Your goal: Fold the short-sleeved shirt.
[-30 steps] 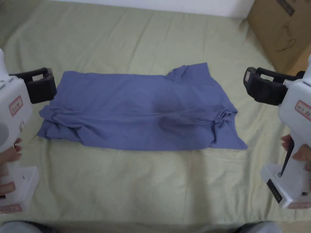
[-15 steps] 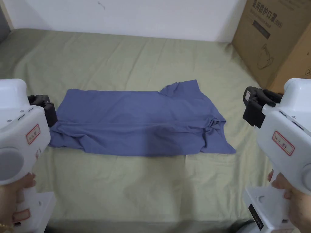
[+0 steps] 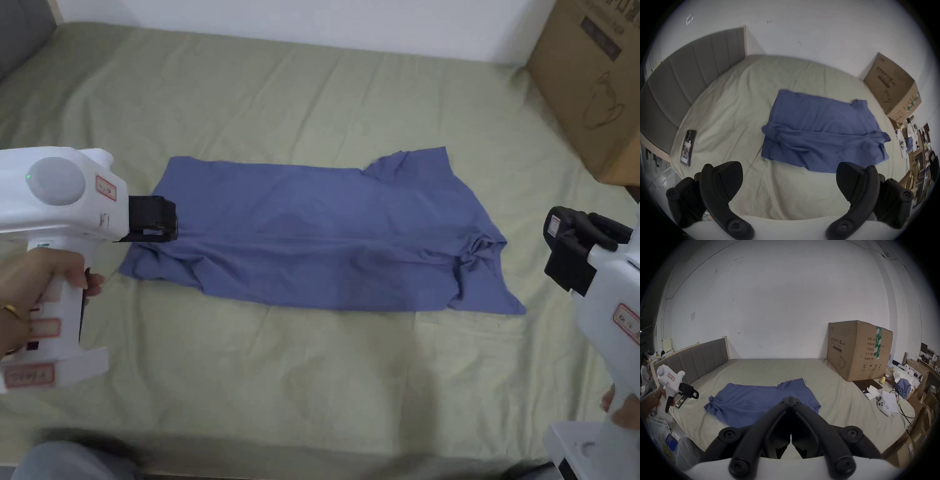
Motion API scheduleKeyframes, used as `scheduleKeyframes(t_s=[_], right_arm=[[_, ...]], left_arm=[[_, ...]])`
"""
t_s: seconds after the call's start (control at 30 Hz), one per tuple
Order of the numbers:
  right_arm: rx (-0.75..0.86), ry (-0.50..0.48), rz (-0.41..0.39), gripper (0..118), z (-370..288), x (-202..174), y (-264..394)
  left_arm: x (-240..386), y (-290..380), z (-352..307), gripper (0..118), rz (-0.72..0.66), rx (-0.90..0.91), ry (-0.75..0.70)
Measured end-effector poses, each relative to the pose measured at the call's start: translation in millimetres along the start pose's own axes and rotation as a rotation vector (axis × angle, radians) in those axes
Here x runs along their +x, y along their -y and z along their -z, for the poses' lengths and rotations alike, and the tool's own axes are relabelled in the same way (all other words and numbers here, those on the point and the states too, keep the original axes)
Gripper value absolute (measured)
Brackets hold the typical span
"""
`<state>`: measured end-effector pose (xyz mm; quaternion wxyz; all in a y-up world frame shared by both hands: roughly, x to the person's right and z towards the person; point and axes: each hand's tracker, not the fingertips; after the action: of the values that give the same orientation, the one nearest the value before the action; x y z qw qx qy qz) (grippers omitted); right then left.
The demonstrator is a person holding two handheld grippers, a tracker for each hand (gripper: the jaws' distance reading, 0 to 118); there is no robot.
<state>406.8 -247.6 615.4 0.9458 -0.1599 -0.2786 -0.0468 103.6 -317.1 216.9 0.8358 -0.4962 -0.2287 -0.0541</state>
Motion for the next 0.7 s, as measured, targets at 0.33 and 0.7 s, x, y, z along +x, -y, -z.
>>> scheduleKeyframes(t_s=[0.33,0.7], right_arm=[[-0.118,0.065,0.012,0,30,16,11],[-0.222,0.074,0.061,0,71,32,5]], left_arm=[[-23,-12,114,99,-0.074,-0.192,-0.207],[-14,-9,115,4,-0.064,-0.192,-0.136]])
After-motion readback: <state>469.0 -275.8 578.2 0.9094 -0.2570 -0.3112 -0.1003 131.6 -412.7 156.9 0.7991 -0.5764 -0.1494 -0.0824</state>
